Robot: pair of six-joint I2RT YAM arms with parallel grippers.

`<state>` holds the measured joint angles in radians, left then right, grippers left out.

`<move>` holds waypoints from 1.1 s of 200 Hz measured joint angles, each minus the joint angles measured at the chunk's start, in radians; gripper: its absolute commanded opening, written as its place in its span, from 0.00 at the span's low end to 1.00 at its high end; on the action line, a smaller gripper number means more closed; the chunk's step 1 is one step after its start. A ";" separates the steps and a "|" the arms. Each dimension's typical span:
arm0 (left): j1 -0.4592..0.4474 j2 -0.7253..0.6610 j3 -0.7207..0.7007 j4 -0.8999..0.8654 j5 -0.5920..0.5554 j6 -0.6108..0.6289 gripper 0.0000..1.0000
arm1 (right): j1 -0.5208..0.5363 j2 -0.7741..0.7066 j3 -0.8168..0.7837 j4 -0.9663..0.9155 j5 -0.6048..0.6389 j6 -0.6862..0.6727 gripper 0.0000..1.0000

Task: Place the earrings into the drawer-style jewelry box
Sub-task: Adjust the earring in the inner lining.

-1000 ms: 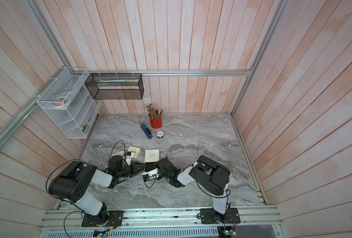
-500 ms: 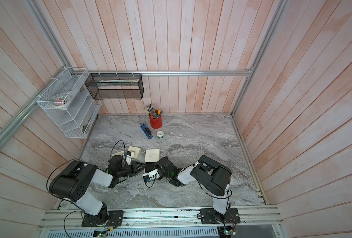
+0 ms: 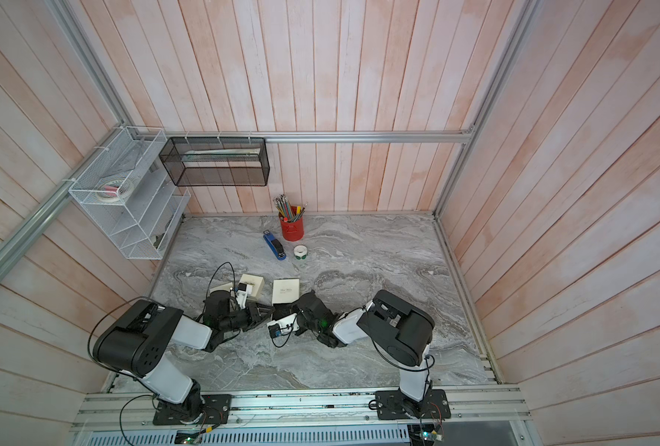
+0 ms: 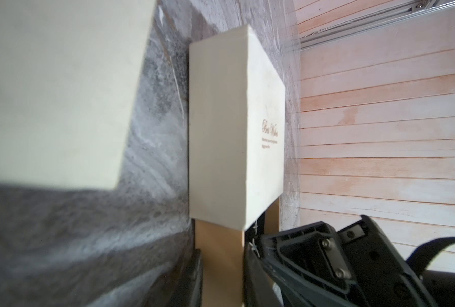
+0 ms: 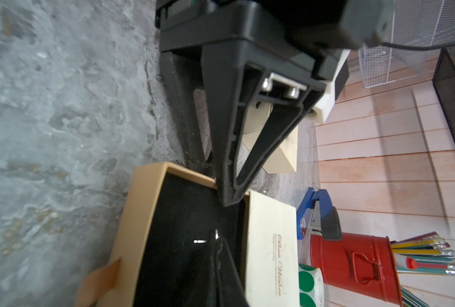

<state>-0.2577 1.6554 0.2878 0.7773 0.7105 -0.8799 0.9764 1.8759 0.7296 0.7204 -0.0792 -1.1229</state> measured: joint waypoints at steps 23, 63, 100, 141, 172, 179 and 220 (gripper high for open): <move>0.000 0.000 0.000 0.000 0.000 0.000 0.27 | 0.000 0.012 0.010 0.013 0.012 0.000 0.00; 0.000 0.000 0.000 0.000 0.000 -0.003 0.27 | 0.000 0.034 0.029 0.020 0.031 -0.005 0.00; 0.000 0.000 0.000 0.000 0.005 -0.004 0.27 | 0.000 0.043 0.038 0.021 0.052 -0.021 0.00; 0.000 0.002 0.000 0.001 0.011 -0.004 0.27 | 0.006 0.048 0.040 0.021 0.069 -0.052 0.00; 0.001 0.006 0.000 0.006 0.015 -0.004 0.27 | 0.010 0.048 0.040 0.020 0.069 -0.060 0.00; 0.001 0.007 0.000 0.006 0.015 -0.004 0.27 | 0.010 0.048 0.040 0.019 0.065 -0.060 0.00; 0.002 0.009 0.002 0.008 0.015 -0.004 0.27 | 0.011 0.046 0.039 0.011 0.029 -0.056 0.00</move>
<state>-0.2562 1.6646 0.2893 0.7853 0.7258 -0.8837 0.9871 1.9217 0.7689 0.7315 -0.0502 -1.1790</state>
